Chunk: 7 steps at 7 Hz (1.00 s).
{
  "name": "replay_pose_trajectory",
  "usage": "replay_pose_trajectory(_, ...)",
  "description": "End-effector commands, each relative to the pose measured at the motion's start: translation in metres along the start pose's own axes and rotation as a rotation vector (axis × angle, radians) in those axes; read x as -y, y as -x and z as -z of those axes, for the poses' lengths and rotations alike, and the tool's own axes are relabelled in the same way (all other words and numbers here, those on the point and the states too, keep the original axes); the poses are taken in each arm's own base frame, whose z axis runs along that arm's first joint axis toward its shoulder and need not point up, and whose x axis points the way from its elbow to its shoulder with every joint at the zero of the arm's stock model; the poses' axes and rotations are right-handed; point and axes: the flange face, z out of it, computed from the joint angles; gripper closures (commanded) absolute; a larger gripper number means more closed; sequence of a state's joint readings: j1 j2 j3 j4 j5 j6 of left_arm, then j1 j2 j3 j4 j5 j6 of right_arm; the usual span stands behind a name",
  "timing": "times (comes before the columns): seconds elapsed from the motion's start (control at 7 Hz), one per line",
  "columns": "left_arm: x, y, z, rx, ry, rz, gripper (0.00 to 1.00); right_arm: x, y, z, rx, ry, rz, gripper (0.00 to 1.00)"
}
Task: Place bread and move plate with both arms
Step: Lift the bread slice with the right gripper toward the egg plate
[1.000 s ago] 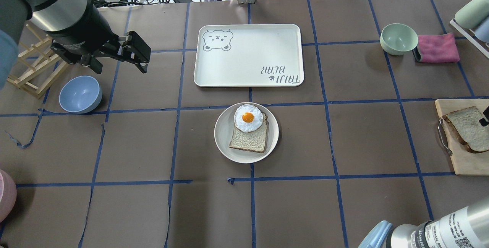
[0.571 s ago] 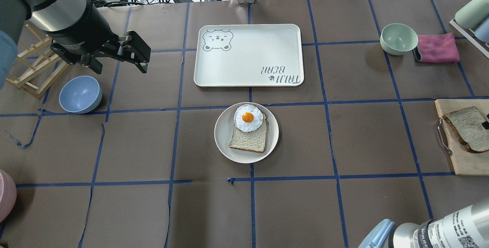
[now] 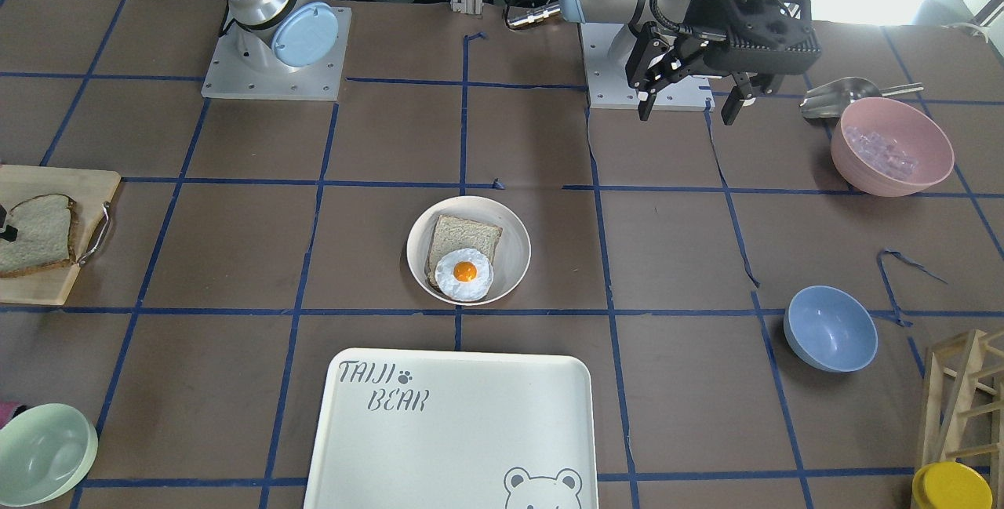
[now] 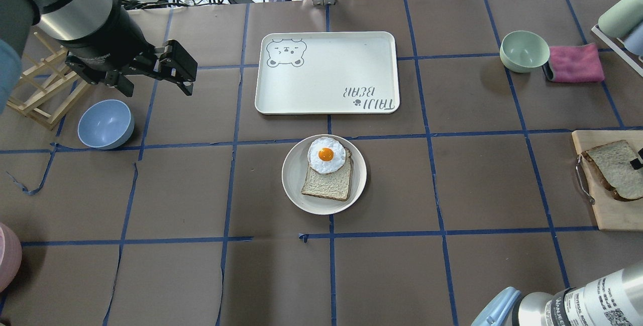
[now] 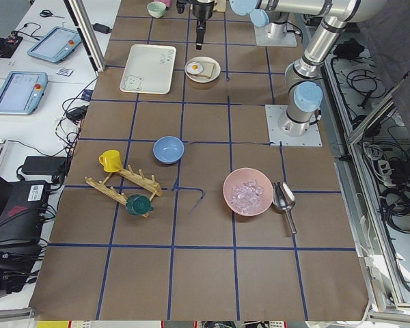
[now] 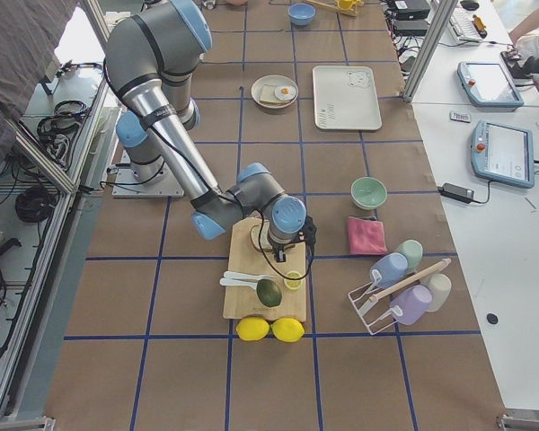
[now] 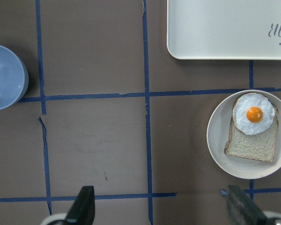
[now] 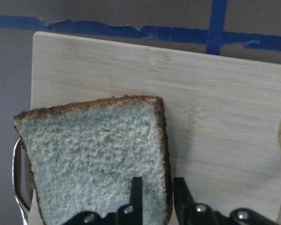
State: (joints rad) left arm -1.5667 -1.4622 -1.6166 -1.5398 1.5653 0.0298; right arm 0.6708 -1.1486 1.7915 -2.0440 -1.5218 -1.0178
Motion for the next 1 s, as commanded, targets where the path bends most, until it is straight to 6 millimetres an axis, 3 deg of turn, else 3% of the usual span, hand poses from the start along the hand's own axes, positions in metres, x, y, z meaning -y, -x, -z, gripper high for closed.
replay_pose_trajectory(0.0, 0.0, 0.0, 0.001, 0.007, 0.0, -0.002, 0.0, -0.001, -0.001, 0.0, -0.005, 0.006, 0.014, 0.95)
replay_pose_trajectory(0.14, 0.001, 0.0, 0.0, 0.001, 0.0, 0.0, 0.0, -0.001, -0.001, -0.001, -0.002, 0.008, 0.049, 1.0)
replay_pose_trajectory(0.43, -0.001, 0.0, 0.001, 0.007, -0.001, -0.002, 0.0, -0.001, -0.002, 0.002, -0.007, 0.004, 0.053, 1.0)
replay_pose_trajectory(0.71, 0.0, 0.0, 0.002, 0.001, -0.003, -0.002, 0.0, -0.005, -0.003, 0.019, -0.053, 0.034, 0.045, 1.0)
replay_pose_trajectory(0.86, 0.0, 0.0, 0.002, 0.001, -0.004, -0.003, 0.0, -0.008, 0.012, 0.044, -0.079, 0.042, 0.056, 1.0)
